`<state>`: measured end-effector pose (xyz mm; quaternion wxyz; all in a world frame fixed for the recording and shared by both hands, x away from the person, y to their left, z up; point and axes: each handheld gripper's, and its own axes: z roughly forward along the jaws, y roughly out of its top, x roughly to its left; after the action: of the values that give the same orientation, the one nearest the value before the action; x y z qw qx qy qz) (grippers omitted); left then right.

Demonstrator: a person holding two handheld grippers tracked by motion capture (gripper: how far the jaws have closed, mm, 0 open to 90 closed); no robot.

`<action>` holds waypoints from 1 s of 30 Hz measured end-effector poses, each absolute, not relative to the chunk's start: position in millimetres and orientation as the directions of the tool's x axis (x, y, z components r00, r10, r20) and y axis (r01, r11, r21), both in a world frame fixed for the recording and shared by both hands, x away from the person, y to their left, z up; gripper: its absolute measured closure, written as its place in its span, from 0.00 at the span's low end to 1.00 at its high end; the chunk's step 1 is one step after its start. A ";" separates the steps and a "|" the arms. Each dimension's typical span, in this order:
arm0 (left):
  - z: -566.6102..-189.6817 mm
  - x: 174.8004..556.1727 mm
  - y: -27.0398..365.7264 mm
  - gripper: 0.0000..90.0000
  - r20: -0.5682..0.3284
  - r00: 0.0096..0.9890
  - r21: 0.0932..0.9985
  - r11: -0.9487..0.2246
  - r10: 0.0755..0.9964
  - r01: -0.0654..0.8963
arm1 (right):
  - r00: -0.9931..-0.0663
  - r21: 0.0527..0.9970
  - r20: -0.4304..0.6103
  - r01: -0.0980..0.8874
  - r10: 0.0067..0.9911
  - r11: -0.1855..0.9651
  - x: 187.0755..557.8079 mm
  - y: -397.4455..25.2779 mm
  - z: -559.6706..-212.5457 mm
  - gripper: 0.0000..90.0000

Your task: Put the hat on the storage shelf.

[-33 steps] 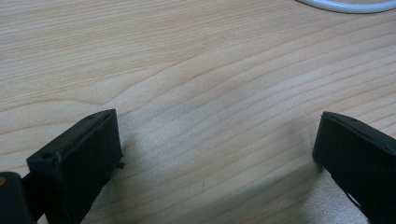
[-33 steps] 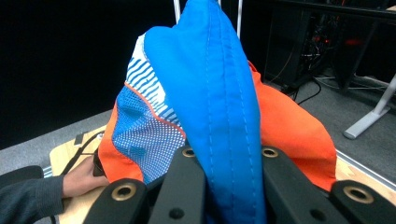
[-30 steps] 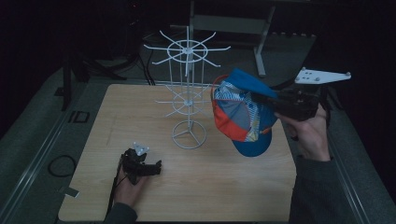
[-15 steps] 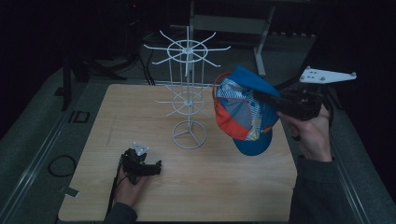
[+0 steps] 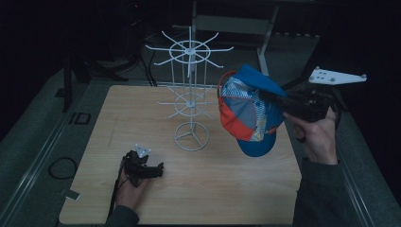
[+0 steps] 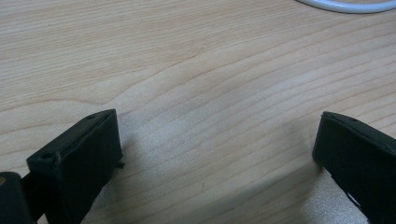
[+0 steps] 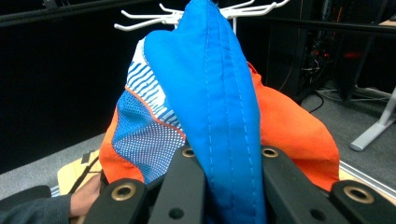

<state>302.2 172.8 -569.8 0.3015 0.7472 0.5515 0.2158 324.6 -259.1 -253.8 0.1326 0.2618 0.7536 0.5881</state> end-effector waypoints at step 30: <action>-569.7 302.2 172.8 0.02 -0.010 0.298 0.689 -0.209 0.955 0.694 | -0.827 0.983 0.118 0.177 0.550 0.056 319.5 -265.2 -238.4 0.97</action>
<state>302.2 172.8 -569.7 0.3015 0.7470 0.5518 0.2158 319.5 -265.2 -238.4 0.1463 0.2556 0.7119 0.6376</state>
